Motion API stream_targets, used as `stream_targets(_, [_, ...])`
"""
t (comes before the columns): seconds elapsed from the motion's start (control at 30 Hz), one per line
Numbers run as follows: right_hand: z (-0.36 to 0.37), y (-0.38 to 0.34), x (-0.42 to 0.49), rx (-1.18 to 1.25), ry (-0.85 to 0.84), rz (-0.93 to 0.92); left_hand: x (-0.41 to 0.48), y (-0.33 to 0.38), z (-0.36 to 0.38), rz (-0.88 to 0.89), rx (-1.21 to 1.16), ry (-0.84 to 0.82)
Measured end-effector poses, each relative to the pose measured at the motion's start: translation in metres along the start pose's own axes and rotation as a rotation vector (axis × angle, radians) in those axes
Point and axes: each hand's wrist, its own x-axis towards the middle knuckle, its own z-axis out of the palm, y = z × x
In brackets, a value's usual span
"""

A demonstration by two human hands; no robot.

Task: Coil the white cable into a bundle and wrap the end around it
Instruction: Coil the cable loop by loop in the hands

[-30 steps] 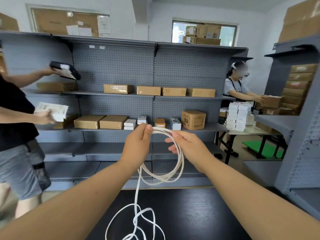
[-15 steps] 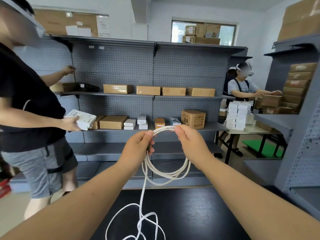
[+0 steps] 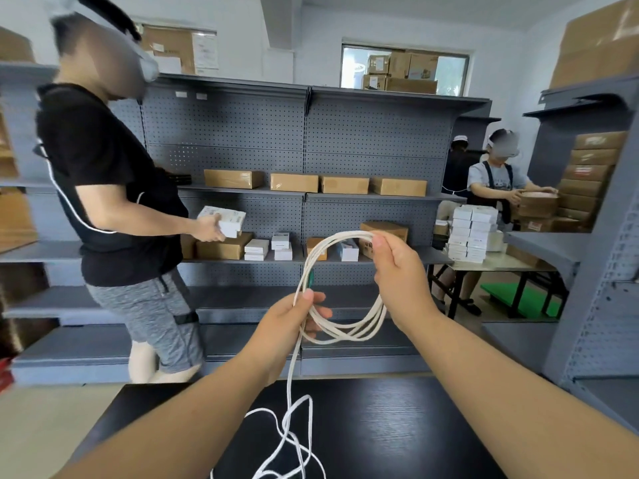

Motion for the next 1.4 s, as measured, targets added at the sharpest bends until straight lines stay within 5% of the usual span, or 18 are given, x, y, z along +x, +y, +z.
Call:
stream_targets(0.37, [0.008, 0.017, -0.004, 0.195, 0.234, 0.166, -0.002, 0.015, 0.007, -0.05, -0.347, -0.035])
stream_targets(0.67, [0.018, 0.01, -0.017, 0.301, 0.25, 0.274, 0.009, 0.037, 0.012, 0.183, -0.125, 0.237])
stream_targets(0.8, [0.022, 0.013, -0.023, 0.343, 0.166, 0.339, 0.016, 0.047, 0.008, 0.283, 0.084, 0.315])
stream_targets(1.13, [0.014, 0.014, -0.022, 0.353, -0.092, 0.369, 0.024, 0.054, -0.017, 0.367, 0.431, 0.194])
stream_targets(1.4, [0.01, -0.008, -0.014, -0.22, -0.337, -0.059, 0.009, 0.059, -0.009, 0.429, 0.718, 0.1])
